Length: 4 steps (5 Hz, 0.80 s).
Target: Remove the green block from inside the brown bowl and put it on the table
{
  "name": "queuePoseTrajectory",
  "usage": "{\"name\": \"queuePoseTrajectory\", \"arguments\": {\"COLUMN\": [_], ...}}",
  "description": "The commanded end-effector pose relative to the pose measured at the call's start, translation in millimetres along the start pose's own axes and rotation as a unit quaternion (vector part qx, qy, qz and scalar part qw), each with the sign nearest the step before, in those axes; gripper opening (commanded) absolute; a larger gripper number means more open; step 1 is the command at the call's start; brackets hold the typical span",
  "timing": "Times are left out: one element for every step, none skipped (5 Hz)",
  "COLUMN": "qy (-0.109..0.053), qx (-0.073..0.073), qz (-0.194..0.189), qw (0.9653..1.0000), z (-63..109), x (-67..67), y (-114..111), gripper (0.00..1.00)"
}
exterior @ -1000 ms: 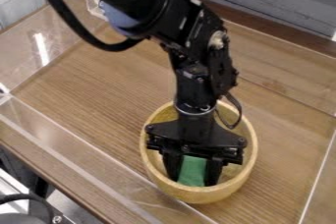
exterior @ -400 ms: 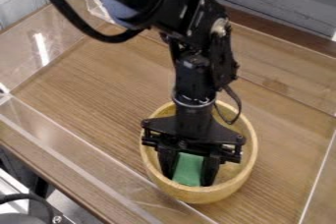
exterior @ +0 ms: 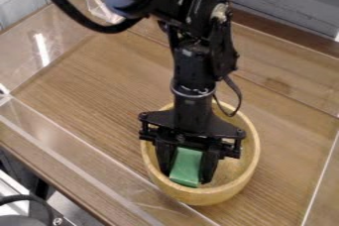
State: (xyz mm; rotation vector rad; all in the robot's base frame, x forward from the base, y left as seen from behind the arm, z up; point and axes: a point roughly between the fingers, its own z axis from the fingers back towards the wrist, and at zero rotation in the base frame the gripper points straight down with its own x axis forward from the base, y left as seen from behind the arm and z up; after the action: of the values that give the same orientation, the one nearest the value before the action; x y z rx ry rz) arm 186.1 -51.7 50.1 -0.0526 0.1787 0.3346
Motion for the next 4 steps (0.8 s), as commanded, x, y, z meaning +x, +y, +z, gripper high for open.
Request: {"name": "queuePoseTrajectory", "arguments": {"qy": [-0.026,-0.033,-0.045,-0.057], "qx": [-0.02,-0.023,-0.024,-0.024], "qz": [-0.008,-0.016,-0.04,-0.069], "qw": [0.9994,0.9991,0.9979,0.9957], "z": [28.9,52.1,99.0,126.4], "x": [3.7,2.3,-1.0,-1.4], "y": [-1.4,6.4,13.2,18.2], "gripper": [0.0,0.0,0.0,0.0]}}
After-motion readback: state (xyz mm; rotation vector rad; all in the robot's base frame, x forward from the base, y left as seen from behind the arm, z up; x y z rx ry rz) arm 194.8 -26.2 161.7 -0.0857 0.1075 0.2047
